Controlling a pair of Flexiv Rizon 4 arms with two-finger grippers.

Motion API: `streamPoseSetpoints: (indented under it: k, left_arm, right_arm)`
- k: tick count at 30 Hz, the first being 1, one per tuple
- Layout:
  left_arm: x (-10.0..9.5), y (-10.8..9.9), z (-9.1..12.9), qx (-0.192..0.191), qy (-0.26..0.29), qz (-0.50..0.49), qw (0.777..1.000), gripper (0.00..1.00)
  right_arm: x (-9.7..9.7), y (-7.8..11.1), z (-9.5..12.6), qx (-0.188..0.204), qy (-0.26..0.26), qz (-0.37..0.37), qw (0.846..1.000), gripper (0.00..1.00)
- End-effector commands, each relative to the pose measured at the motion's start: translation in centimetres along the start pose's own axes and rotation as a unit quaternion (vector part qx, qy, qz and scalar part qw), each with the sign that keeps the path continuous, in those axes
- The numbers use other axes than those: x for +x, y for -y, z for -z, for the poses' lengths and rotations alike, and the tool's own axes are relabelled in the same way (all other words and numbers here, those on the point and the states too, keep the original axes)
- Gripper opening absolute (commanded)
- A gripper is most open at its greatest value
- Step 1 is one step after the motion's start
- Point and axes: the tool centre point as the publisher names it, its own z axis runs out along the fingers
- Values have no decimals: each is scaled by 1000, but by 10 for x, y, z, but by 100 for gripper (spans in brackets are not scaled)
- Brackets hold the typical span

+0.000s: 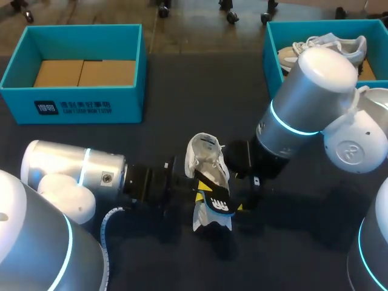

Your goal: Take the shoe out of the shoebox, open the shoe tongue, remove and reinsert the insole, then place the shoe into the shoebox

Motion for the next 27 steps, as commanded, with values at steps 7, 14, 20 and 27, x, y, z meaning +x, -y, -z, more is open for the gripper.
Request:
streamPoseSetpoints:
  k: [7, 14, 20, 27]
  left_arm:
    - [1, -12, -8, -20, -2, 5, 1000, 0]
    - [1, -7, -6, -12, -3, 9, 1000, 9]
    - [-7, 10, -8, -1, 2, -3, 1000, 40]
    - [-15, 30, -10, 11, 1, -20, 1000, 42]
  right_arm:
    - [0, -1, -2, 1, 1, 0, 1000, 100]
    - [0, -1, -2, 1, 1, 0, 1000, 100]
    - [0, -1, -2, 1, 1, 0, 1000, 100]
    - [0, -1, -2, 1, 1, 0, 1000, 100]
